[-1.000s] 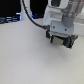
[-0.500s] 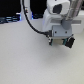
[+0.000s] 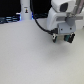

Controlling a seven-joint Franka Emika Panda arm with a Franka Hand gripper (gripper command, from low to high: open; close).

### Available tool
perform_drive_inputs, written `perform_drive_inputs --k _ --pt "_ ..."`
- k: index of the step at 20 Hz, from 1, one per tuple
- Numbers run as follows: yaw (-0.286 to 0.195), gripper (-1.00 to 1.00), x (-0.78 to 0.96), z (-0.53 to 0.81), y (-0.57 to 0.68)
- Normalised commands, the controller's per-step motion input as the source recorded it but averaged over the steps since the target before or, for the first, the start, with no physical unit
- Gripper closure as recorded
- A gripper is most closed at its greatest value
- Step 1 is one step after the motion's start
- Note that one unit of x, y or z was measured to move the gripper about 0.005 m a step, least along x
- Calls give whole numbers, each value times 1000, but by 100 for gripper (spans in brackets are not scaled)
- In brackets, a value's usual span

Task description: Open the kcup holder, insert the kcup into the holder, and close the kcup holder

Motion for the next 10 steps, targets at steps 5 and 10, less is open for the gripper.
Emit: perform_drive_inputs --k 5,10 --pt "75 -100 -600 39 569" --pt "32 -100 -893 -22 495"
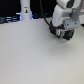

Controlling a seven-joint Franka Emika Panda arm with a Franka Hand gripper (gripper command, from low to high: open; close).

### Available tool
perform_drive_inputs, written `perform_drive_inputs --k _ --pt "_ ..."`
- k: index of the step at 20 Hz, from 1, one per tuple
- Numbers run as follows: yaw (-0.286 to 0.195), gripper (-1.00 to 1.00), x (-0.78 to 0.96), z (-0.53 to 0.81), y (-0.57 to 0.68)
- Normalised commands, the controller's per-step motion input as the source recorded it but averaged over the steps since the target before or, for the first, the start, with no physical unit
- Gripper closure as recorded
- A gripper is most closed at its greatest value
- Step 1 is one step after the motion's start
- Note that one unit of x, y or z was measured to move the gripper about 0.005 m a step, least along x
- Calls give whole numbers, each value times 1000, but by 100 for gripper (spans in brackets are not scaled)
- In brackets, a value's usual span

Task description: Open the kcup holder, insert the kcup into the holder, and close the kcup holder

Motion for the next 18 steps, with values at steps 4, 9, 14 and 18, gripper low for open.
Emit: perform_drive_inputs --k 4,9,14,18 --pt "39 -100 -940 -26 430" --pt "49 -100 -895 -13 438" --pt "86 -100 -558 140 457" --pt "72 -100 3 884 270"
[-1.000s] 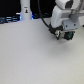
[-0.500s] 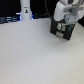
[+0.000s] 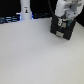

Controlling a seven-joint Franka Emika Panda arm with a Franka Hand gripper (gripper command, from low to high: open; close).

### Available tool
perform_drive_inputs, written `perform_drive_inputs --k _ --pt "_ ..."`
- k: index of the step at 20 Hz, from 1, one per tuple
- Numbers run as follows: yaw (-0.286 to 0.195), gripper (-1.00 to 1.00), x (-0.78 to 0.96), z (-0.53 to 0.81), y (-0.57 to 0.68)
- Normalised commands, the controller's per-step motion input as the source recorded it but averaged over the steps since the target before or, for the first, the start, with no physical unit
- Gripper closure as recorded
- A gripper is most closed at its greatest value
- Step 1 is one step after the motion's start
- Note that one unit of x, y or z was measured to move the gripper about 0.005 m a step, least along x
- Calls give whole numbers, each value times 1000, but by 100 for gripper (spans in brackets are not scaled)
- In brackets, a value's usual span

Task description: Open the kcup holder, insert the kcup into the holder, and close the kcup holder

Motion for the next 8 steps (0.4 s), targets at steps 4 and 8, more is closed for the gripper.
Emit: perform_drive_inputs --k 4,8 --pt "8 -100 97 828 38" --pt "1 -100 18 3 -9"
